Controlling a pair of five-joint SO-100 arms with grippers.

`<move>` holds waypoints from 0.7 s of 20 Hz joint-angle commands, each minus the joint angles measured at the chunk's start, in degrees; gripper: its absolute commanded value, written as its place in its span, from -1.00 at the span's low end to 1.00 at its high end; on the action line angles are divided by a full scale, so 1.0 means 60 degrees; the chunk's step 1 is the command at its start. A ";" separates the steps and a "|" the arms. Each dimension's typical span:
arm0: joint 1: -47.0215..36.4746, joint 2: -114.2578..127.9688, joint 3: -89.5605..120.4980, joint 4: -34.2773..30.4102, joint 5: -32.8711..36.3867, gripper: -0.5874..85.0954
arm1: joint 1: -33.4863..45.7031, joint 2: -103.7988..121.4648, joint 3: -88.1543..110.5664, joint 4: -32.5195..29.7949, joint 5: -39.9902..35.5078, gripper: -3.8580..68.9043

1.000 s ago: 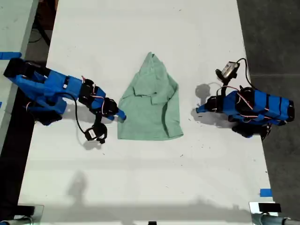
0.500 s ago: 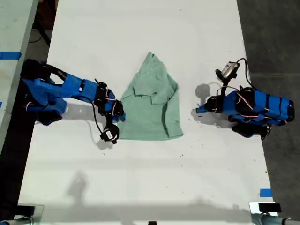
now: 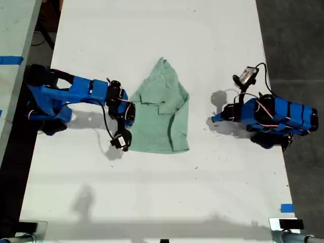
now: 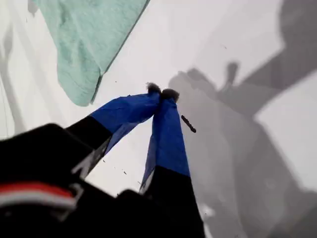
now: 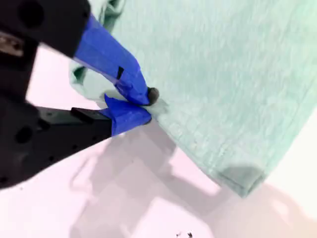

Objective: Fold t shirt

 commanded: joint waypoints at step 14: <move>-0.0908 -0.3604 -0.6562 -0.1025 0.3428 -0.56 | -0.0103 0.0132 0.0527 -0.0103 -0.0088 -0.87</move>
